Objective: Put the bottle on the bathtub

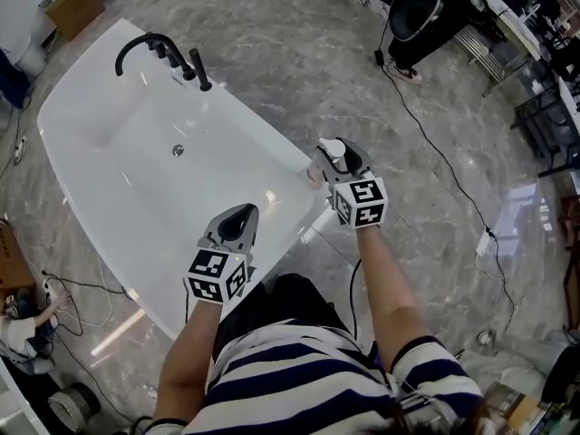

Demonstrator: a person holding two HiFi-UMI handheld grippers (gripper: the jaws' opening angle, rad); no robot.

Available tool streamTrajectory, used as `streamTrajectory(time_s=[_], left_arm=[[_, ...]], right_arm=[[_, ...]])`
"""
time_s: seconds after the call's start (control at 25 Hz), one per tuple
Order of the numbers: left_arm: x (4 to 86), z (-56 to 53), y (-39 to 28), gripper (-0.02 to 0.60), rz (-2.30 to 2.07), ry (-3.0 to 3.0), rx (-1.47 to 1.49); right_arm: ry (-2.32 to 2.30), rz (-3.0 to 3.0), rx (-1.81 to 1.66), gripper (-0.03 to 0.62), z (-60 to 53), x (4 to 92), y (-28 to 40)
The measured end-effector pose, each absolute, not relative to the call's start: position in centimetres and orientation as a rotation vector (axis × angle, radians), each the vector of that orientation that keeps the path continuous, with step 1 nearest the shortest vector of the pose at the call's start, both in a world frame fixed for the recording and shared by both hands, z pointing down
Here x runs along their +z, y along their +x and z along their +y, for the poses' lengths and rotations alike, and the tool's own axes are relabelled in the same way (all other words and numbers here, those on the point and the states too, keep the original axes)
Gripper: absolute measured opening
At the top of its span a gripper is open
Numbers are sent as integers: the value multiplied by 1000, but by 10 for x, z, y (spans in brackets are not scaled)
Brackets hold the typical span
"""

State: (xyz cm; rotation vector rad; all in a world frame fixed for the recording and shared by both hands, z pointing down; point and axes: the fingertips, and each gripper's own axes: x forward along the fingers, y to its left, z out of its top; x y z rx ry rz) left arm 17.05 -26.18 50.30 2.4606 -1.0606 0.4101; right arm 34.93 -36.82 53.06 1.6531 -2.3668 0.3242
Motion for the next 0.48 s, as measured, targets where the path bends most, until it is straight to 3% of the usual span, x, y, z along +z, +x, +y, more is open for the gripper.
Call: streamTrajectory(time_s=[0.16,0.48], left_arm=[[505,-261,167,26,-1063,2455,412],[504,-258,160,26,-1077,2443,400]], right_arm=[[1633,-2389,484,227,-364,542,346],[1660,-2317,427,230,-346,547,350]])
